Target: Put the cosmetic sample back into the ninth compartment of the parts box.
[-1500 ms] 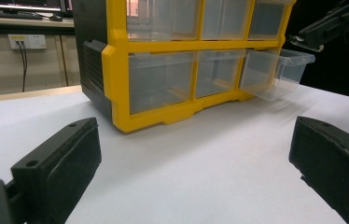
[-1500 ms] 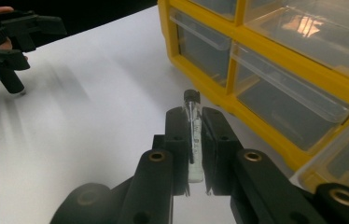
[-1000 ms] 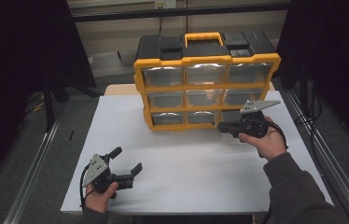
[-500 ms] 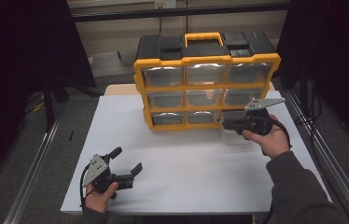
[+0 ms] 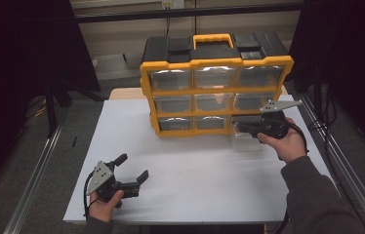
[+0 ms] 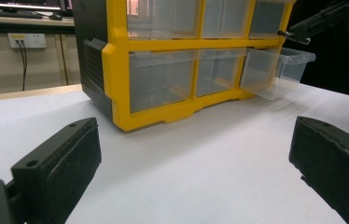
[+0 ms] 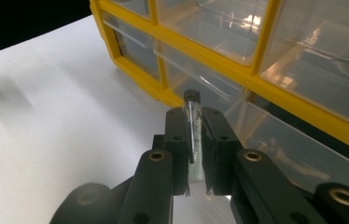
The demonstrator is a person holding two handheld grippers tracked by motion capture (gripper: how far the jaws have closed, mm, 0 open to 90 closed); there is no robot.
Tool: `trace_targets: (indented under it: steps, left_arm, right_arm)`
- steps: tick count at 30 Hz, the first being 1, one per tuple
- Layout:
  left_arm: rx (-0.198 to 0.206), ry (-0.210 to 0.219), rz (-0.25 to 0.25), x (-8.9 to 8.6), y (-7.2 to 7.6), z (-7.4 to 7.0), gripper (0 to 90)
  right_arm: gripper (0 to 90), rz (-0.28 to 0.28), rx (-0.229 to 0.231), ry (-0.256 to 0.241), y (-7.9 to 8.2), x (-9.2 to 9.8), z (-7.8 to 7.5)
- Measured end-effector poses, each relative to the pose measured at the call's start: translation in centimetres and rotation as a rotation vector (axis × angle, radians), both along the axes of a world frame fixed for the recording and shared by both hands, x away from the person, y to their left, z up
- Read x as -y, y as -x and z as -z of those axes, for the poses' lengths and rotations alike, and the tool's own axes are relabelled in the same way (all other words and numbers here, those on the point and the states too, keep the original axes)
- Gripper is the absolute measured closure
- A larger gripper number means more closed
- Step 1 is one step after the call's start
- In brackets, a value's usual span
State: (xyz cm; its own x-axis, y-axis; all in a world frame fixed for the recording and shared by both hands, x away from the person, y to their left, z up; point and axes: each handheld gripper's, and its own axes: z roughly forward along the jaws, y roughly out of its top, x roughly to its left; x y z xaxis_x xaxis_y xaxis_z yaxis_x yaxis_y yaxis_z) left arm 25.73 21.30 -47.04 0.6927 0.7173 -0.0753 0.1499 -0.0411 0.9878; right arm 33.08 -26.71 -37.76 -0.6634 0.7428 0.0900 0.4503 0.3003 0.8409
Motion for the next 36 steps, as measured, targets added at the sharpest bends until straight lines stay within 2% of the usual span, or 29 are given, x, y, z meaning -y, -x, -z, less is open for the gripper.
trace_targets:
  steps: [1, 3, 4, 13, 14, 15, 16, 17, 36]
  left_arm:
    - [0.0, 0.0, 0.0, 0.0, 0.0, 0.0, 2.3]
    - [-0.012, 0.036, -0.01, 0.2, 0.1, 0.1, 2.3]
    - [-0.008, 0.018, -0.002, 0.1, 0.0, 0.1, 2.3]
    - [-0.005, 0.013, 0.0, 0.1, 0.0, 0.0, 2.3]
    - [-0.006, -0.001, 0.013, 0.0, 0.0, 0.0, 2.3]
    - [-0.011, 0.033, -0.007, 0.2, 0.0, 0.1, 2.3]
    - [-0.011, 0.034, -0.006, 0.2, 0.0, 0.1, 2.3]
    - [-0.009, 0.016, -0.002, 0.1, 0.0, 0.1, 2.3]
    - [-0.003, 0.013, -0.001, 0.1, 0.0, 0.0, 2.3]
  right_arm:
    - [82.3, 0.002, 0.0, -0.002, 0.0, 0.0, 0.0]
    - [82.3, 0.004, 0.001, -0.001, 0.0, 0.1, 0.0]
    - [82.3, 0.004, 0.003, 0.001, -0.1, 0.1, 0.0]
    - [82.3, 0.032, 0.003, 0.006, -0.3, 0.4, 0.0]
    - [82.3, 0.032, 0.003, 0.006, -0.3, 0.4, 0.0]
    - [82.3, 0.031, 0.005, 0.004, -0.3, 0.5, 0.0]
    - [82.3, 0.034, 0.006, 0.006, -0.3, 0.5, 0.0]
    - [82.3, 0.035, 0.005, 0.007, -0.3, 0.5, 0.0]
    - [82.3, 0.073, -0.002, 0.022, -0.7, 1.2, 0.4]
